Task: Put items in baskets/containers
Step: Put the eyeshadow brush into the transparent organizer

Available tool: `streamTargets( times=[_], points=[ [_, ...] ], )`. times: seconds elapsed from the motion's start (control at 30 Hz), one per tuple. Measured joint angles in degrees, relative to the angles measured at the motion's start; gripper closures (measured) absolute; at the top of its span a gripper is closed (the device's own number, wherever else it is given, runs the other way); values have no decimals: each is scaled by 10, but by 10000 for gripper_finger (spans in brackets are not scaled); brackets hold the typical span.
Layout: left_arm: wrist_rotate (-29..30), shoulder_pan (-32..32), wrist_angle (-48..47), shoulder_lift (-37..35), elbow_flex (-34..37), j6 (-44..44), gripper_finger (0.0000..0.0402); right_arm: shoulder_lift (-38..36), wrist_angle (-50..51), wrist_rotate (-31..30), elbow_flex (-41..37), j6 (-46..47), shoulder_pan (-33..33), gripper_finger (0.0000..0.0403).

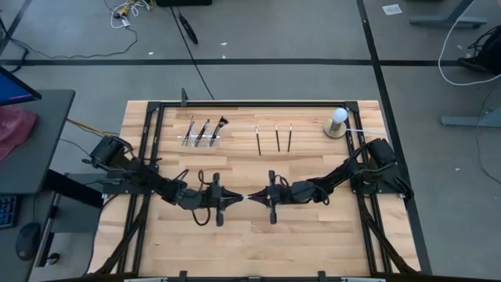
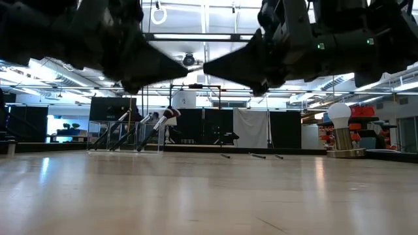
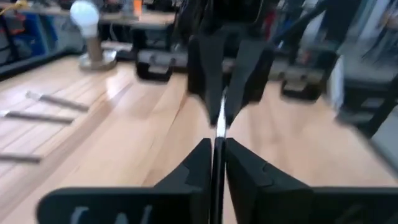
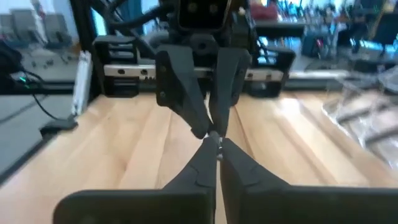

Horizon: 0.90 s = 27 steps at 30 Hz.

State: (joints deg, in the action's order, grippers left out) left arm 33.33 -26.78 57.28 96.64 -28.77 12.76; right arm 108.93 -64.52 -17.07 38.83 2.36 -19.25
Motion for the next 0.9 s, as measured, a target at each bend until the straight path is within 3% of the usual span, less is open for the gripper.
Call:
streamTargets(
  times=[0.2,0.33,0.47,0.63,0.9],
  points=[
    [12,0,-80,0,1,4,270,-37,142,-19,19,33,5,399],
    [32,0,-89,0,1,3,216,-55,305,-20,79,35,7,400],
    [41,0,-127,0,-13,-2,192,-55,461,-18,153,32,7,401],
    [40,0,-265,0,-64,-4,212,-53,502,-20,186,3,7,401],
    [40,0,-349,0,-126,-6,314,-52,492,-20,186,0,7,401]
  ],
)
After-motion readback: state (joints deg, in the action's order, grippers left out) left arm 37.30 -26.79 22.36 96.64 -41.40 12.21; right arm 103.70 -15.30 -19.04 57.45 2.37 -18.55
